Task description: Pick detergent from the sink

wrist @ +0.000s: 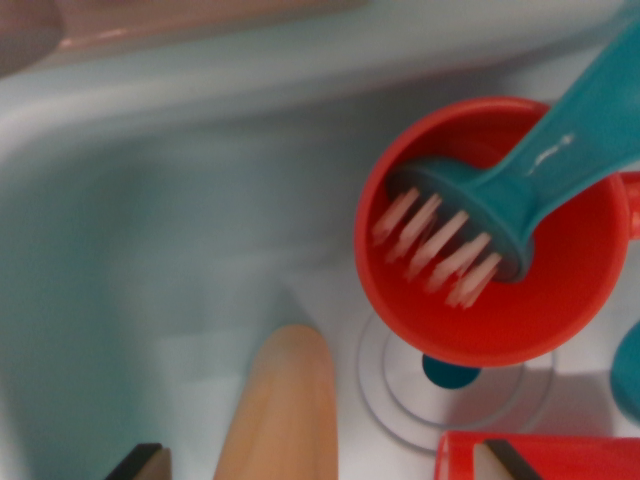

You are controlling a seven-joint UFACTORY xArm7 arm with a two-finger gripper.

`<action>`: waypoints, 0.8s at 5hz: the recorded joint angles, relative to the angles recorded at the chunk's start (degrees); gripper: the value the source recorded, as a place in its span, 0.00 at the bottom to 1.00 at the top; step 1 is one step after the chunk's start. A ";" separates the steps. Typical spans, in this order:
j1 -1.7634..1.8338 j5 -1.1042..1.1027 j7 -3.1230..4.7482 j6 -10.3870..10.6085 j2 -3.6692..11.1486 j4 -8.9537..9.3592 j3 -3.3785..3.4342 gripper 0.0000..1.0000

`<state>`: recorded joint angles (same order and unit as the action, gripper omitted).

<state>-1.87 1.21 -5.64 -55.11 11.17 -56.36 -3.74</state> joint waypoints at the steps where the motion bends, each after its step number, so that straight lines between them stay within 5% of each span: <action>1: 0.00 0.00 0.00 0.00 0.00 0.00 0.00 0.00; 3: 0.00 0.00 0.00 0.00 0.00 0.00 0.00 0.00; 4: 0.00 0.00 0.00 0.00 0.00 0.00 0.00 1.00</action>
<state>-1.87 1.21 -5.64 -55.11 11.17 -56.36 -3.74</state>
